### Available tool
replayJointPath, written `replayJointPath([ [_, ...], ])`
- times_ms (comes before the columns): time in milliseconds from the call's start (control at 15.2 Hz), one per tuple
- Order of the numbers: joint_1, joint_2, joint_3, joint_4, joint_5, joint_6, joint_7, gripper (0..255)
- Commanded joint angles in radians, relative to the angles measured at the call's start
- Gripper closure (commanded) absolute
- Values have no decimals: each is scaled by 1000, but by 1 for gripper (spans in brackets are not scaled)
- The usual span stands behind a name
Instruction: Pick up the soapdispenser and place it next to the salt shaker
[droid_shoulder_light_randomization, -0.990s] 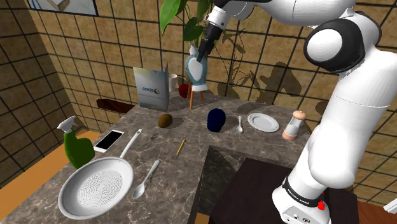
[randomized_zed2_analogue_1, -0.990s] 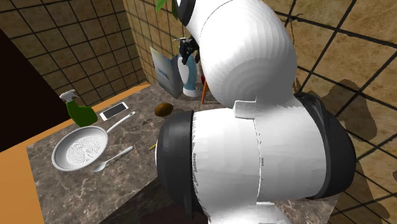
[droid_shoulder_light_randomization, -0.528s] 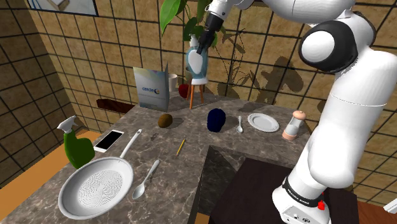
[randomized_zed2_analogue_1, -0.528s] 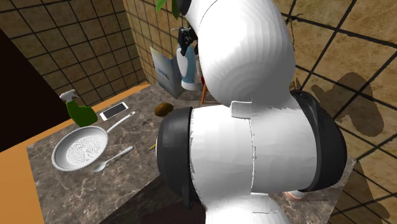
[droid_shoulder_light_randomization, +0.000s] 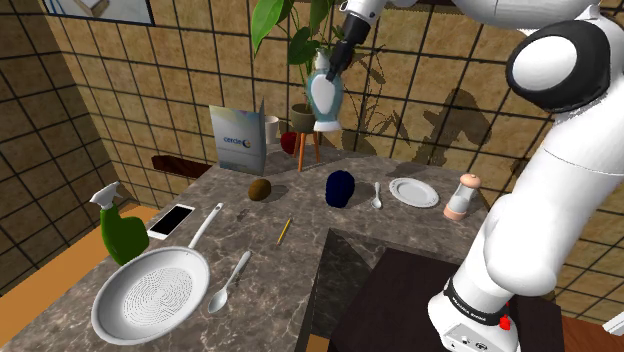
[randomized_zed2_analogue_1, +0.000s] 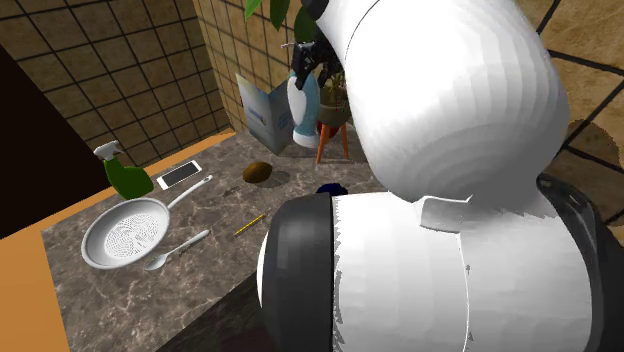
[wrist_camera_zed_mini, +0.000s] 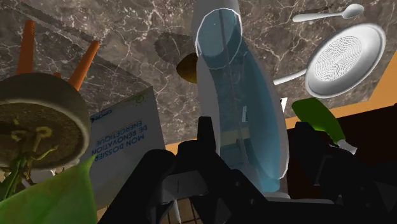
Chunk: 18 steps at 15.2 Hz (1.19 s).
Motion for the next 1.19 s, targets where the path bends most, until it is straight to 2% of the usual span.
replayJointPath([
  [0, -3, -78, -3, -82, -32, 7, -11, 255],
  [528, -52, -350, -11, -326, -144, -11, -49, 255],
  [1122, -141, -601, -42, -485, -252, -108, -114, 255],
])
